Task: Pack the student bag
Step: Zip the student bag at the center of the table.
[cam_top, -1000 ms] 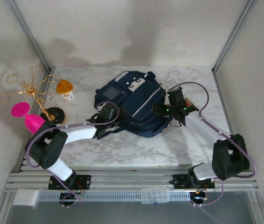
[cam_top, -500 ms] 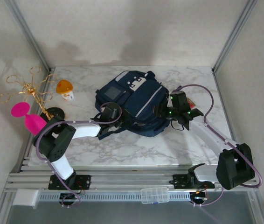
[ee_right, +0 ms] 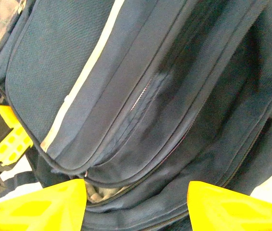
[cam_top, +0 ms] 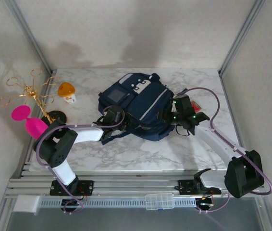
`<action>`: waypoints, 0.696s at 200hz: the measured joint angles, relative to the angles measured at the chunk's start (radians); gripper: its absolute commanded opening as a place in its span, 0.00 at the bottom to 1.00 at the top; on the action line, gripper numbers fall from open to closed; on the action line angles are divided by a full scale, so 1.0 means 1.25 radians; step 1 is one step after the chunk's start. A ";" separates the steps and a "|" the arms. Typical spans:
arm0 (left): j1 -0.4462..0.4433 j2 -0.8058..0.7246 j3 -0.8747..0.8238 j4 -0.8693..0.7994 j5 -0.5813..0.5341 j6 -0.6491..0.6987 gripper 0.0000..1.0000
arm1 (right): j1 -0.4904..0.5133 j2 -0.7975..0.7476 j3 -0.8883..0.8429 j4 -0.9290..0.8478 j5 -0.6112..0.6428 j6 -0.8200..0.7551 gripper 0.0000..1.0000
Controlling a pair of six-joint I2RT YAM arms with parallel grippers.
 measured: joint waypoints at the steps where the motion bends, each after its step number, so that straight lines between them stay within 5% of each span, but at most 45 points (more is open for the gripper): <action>1: 0.000 -0.002 0.000 -0.001 0.000 -0.001 0.00 | 0.004 0.000 0.002 -0.002 0.003 0.003 0.57; 76: -0.012 -0.082 0.000 -0.027 -0.013 -0.043 0.00 | 0.308 0.096 0.100 -0.031 0.149 0.231 0.42; 139: -0.020 -0.100 -0.006 -0.031 -0.016 -0.069 0.00 | 0.390 0.259 0.126 0.023 0.281 0.421 0.38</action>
